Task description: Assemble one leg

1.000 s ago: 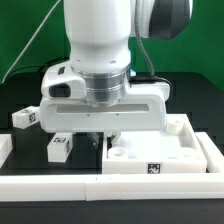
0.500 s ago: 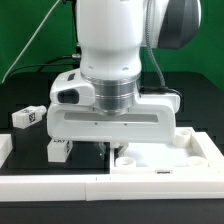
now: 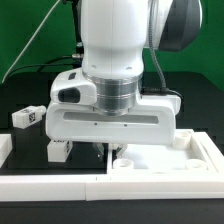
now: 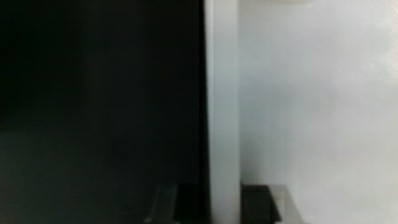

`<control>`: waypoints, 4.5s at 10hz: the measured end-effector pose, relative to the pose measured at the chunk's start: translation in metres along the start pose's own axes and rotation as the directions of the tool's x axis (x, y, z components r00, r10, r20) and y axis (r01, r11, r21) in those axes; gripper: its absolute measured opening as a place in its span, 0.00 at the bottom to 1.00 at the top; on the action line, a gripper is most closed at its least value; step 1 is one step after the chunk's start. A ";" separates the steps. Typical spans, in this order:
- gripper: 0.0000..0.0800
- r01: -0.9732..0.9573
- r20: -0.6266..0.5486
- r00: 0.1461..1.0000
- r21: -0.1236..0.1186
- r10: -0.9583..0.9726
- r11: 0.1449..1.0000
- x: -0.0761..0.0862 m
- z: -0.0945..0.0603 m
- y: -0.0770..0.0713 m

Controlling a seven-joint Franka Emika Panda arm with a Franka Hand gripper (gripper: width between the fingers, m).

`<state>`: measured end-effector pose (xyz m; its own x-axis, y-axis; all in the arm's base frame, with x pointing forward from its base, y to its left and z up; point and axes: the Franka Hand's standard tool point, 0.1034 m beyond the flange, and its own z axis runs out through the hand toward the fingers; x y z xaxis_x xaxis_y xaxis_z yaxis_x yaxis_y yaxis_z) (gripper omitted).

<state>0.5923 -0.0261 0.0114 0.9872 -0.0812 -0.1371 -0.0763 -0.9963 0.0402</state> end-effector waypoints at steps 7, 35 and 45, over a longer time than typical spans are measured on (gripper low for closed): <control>0.07 0.018 -0.003 1.000 -0.006 -0.018 1.000 0.005 -0.001 -0.005; 0.81 0.067 0.667 0.744 -0.006 -0.046 0.998 -0.170 -0.023 0.032; 0.81 0.025 0.747 0.665 -0.032 0.007 0.999 -0.206 0.033 0.037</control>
Offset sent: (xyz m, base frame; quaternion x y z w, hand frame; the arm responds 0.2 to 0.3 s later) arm 0.0254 0.0190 -0.0094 -0.0175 0.0237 -0.0309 0.9991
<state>0.3814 -0.0476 0.0089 0.5516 -0.0827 -0.8300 -0.0467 -0.9966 0.0682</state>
